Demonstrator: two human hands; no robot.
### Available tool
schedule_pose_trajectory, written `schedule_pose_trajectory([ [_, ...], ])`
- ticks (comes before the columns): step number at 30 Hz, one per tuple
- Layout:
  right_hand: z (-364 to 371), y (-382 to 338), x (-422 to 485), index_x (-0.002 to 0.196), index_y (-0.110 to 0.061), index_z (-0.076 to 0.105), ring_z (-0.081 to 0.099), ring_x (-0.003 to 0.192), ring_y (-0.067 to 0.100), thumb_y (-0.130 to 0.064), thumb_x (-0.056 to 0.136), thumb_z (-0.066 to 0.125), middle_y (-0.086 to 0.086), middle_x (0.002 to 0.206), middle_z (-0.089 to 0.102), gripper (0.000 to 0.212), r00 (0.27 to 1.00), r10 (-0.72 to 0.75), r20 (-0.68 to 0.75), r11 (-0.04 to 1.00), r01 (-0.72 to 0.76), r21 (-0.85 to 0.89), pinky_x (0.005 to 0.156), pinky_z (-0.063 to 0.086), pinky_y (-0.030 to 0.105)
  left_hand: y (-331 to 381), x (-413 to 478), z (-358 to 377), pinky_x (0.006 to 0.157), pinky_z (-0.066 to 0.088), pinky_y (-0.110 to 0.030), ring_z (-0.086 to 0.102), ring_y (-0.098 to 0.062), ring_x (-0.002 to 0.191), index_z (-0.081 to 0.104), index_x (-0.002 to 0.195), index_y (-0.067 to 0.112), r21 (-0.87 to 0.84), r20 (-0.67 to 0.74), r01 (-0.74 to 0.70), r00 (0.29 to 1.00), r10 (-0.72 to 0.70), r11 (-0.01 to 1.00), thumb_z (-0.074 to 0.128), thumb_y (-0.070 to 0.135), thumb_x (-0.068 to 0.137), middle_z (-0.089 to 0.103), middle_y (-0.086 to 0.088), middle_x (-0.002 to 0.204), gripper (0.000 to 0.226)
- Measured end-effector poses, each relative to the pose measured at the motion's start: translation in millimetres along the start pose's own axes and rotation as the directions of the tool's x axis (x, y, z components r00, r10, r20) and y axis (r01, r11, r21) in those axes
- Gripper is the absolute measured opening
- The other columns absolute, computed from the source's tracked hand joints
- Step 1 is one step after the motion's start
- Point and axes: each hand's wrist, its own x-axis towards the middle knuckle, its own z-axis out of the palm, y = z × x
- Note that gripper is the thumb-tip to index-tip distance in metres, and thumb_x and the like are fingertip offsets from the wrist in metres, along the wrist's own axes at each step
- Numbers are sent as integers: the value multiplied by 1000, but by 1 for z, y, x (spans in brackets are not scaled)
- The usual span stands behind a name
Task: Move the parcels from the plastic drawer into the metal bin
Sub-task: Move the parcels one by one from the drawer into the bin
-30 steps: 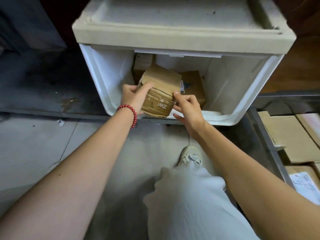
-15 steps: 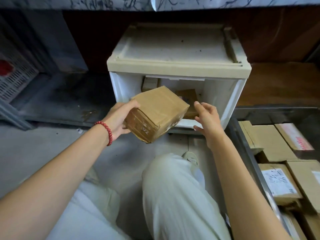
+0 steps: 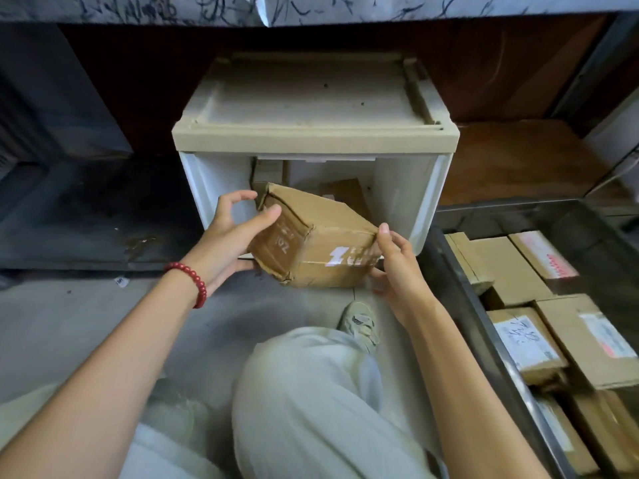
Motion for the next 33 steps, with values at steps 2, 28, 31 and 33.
schedule_pose_trajectory([
  [2, -1, 1, 2, 142, -33, 30, 57, 118, 29, -64, 87, 51, -2, 138, 50, 66, 1000, 14, -23, 1000, -14, -3, 101, 44, 48, -4, 2, 0, 84, 53, -48, 67, -19, 87, 43, 122, 36, 56, 14, 5, 1000, -6, 998, 65, 41, 85, 71, 3, 92, 44],
  [28, -7, 11, 1, 123, -24, 54, 59, 109, 19, -51, 81, 68, 0, 121, 60, 51, 982, 56, 181, 995, -40, -92, 87, 52, 33, -6, 19, 12, 74, 41, -11, 47, -4, 110, 46, 109, 34, 354, -14, -215, 972, 235, 910, 68, 43, 81, 50, 20, 110, 37],
  [31, -13, 10, 4, 138, -22, 45, 63, 93, 12, -59, 65, 77, 0, 110, 59, 87, 983, 12, 185, 1000, -9, -16, 81, 55, 32, -7, 24, 8, 90, 50, -35, 52, -11, 113, 47, 100, 41, 338, -54, -183, 975, 213, 923, 61, 56, 82, 54, 12, 111, 27],
  [33, -18, 7, 6, 142, -16, 40, 64, 71, 5, -57, 64, 81, -4, 94, 57, 97, 978, -39, 204, 998, 30, 48, 64, 54, 22, -6, 24, 9, 83, 53, -36, 53, -12, 113, 48, 105, 43, 319, -53, -152, 983, 178, 935, 55, 63, 81, 56, 10, 113, 31],
])
